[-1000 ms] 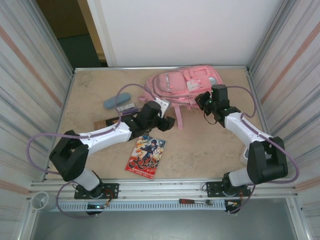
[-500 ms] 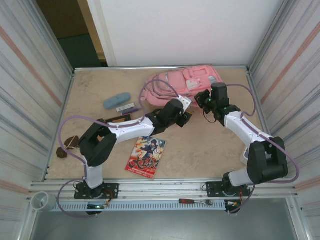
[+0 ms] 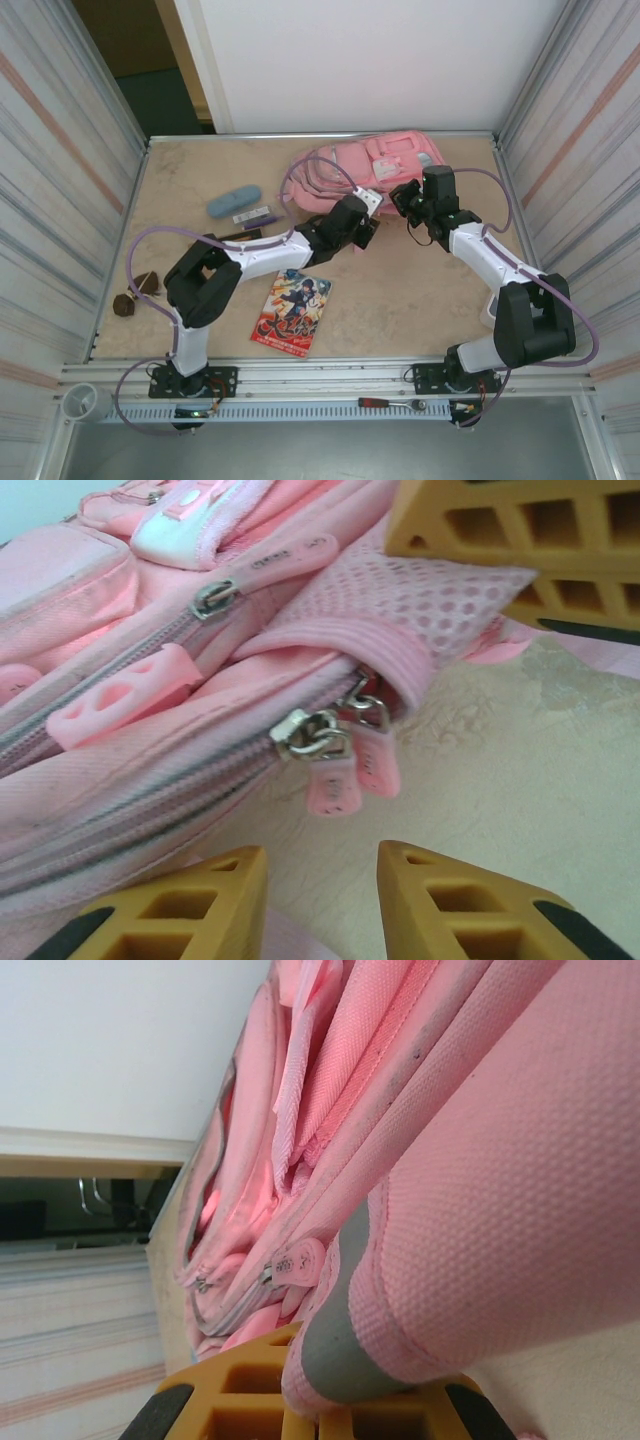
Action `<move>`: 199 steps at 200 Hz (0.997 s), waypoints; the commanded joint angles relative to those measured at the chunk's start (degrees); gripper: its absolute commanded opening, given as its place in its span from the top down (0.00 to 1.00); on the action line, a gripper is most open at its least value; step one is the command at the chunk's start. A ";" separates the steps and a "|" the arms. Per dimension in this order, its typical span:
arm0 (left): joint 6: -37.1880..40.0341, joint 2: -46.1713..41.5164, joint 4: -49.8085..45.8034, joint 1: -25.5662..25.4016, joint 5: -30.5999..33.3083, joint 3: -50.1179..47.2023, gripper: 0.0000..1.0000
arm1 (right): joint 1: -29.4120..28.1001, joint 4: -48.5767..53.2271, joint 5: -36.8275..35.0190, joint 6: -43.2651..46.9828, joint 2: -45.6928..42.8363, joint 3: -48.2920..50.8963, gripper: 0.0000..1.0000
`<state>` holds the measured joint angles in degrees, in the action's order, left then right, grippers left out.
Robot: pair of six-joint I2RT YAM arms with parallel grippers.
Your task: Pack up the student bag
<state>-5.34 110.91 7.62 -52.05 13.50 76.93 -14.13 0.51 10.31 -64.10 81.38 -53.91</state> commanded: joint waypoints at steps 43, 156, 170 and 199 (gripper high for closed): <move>-1.50 1.84 1.97 1.36 -1.36 4.14 0.66 | 0.16 -3.59 1.50 0.18 -0.48 -2.52 0.94; -3.36 3.18 1.54 2.28 -3.23 6.52 0.91 | 0.47 -2.94 0.66 0.74 -0.60 -1.49 0.94; -3.75 2.37 1.94 2.61 -3.65 5.36 1.00 | 1.07 -2.37 0.04 1.54 -0.94 -1.42 0.94; -5.00 -0.08 3.57 4.34 -6.08 1.42 1.00 | 2.38 -1.58 -0.29 2.54 -1.21 -1.20 0.94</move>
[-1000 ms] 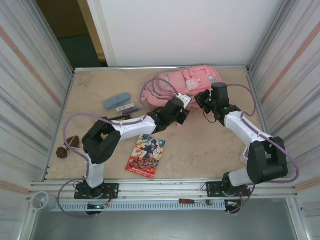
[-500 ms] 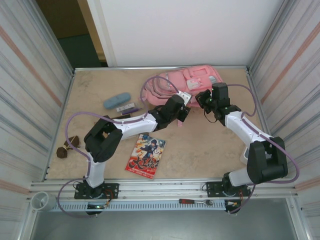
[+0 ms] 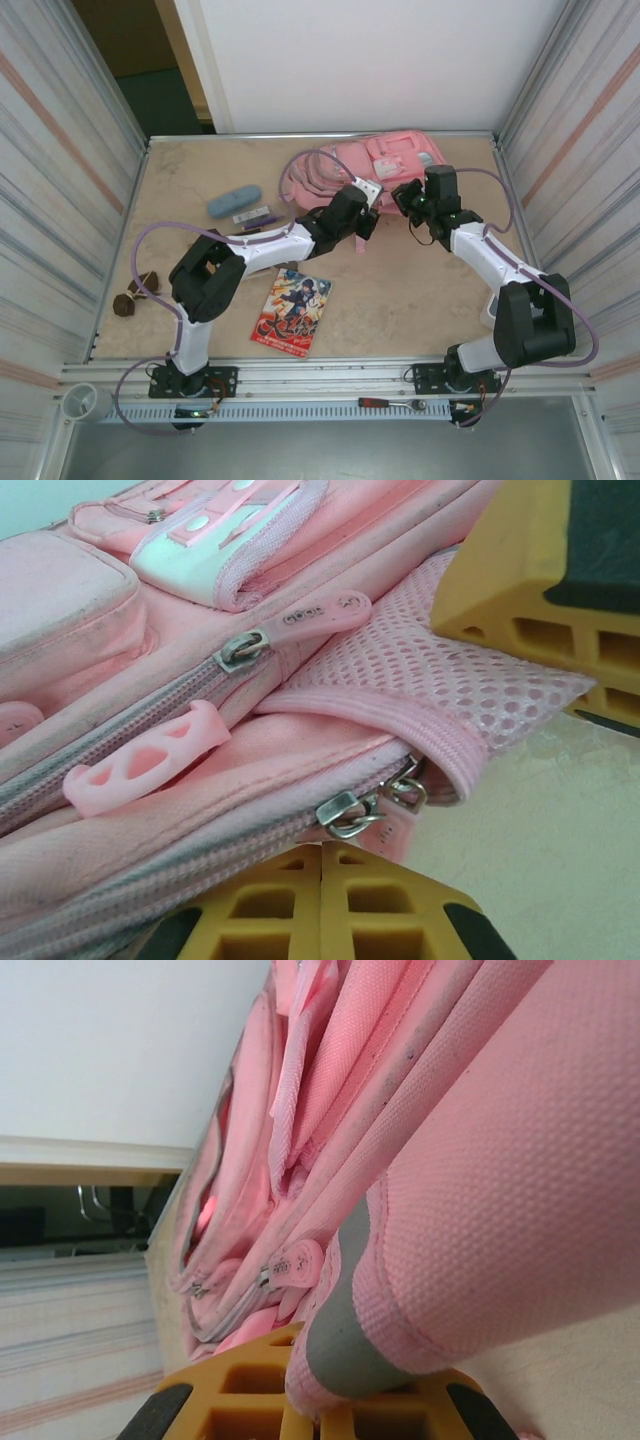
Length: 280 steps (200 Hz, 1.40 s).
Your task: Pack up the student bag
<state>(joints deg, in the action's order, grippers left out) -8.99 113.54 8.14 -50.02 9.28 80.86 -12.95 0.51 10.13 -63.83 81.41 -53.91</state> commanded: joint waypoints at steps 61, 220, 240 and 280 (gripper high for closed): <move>-1.91 -6.72 5.90 5.93 -5.87 -9.60 1.00 | 3.45 0.28 1.01 4.86 -0.98 -1.20 0.94; 5.72 -6.37 11.47 -0.17 -3.25 -10.36 0.71 | -0.65 -3.59 5.78 -2.35 -2.16 -4.72 0.94; 6.33 -6.13 11.11 -0.08 -0.24 -9.17 0.73 | -0.92 -3.72 5.65 -2.35 -2.10 -4.41 0.94; 6.54 -4.35 8.92 0.45 2.17 -4.84 0.72 | -1.35 -4.33 5.42 -2.68 -1.85 -3.33 0.94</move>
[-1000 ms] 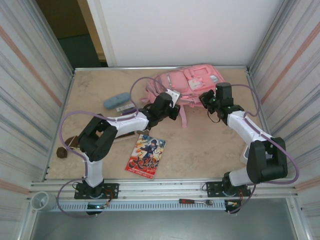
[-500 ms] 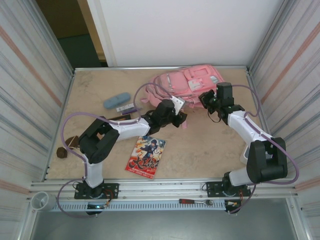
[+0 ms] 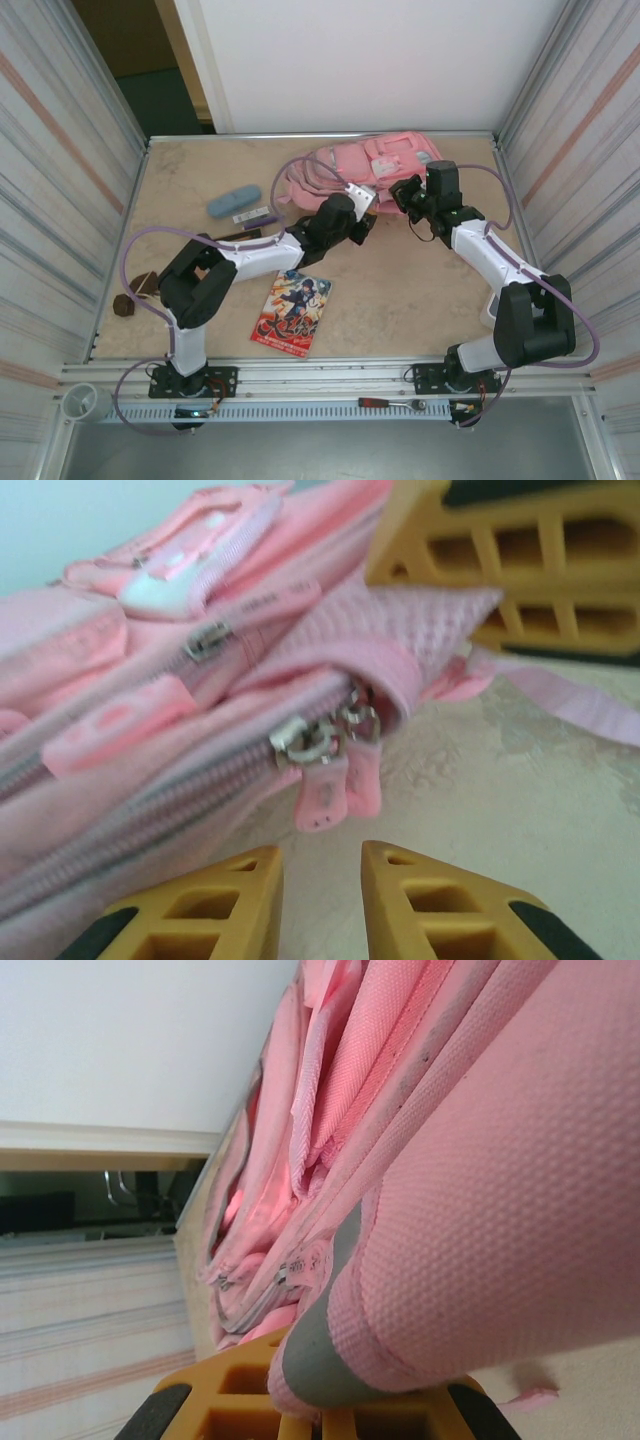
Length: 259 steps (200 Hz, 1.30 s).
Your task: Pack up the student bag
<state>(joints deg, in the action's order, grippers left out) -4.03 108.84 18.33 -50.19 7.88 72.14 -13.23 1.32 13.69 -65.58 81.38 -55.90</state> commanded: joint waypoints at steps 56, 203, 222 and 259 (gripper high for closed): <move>0.31 3.02 -2.93 0.62 5.17 7.88 0.67 | -2.23 -5.63 1.58 -0.95 -1.48 -1.32 0.94; 3.50 8.11 -5.31 0.84 14.52 12.97 0.78 | -3.57 -5.27 1.19 -2.22 -0.78 -1.23 0.93; 3.42 7.18 -5.19 1.06 14.11 11.91 0.91 | -2.97 -4.66 0.46 -2.01 -0.54 -0.98 0.94; 2.36 2.99 -2.75 2.05 11.08 5.93 1.00 | -1.24 -4.22 -0.16 0.08 -0.24 -0.27 0.94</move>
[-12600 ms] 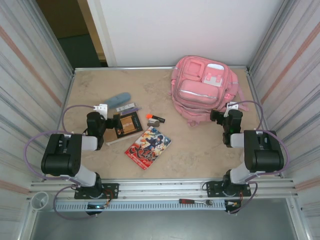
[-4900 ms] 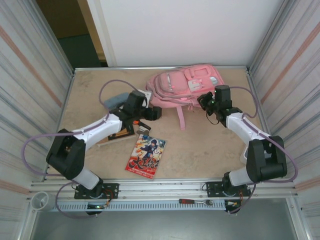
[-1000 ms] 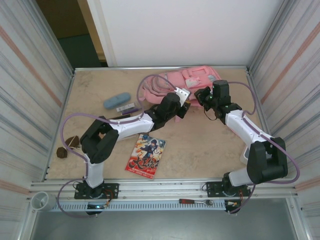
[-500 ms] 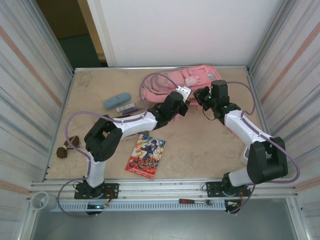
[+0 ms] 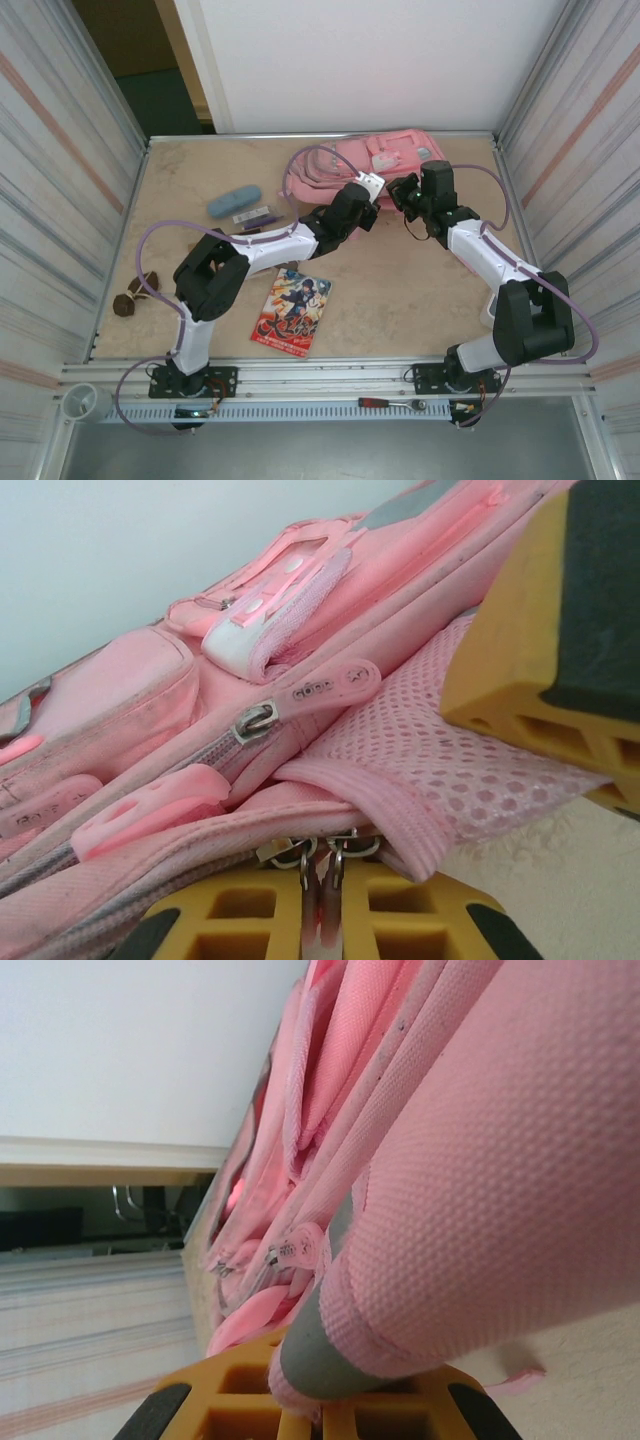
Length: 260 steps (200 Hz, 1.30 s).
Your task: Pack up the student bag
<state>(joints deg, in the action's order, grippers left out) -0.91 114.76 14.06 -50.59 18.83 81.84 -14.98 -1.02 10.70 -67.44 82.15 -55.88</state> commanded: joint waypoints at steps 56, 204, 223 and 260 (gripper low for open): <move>-3.04 -7.50 2.62 6.40 -6.82 -10.56 1.00 | 1.90 -1.71 3.10 2.30 -0.97 -0.13 0.94; -4.36 -12.55 4.40 13.63 -23.98 -17.33 1.00 | 2.54 -1.92 4.85 3.92 1.08 0.51 0.95; -4.30 -12.07 3.65 13.15 -25.02 -16.27 1.00 | 2.33 -2.31 4.89 3.65 1.41 0.44 0.95; -3.54 -10.32 1.67 10.17 -24.84 -12.94 1.00 | 1.69 -2.83 4.43 3.08 2.07 0.24 0.95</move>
<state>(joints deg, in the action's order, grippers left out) -4.71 104.66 18.70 -39.57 -8.36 65.82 -14.50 -0.03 16.91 -65.32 84.01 -54.89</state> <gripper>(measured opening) 0.117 0.057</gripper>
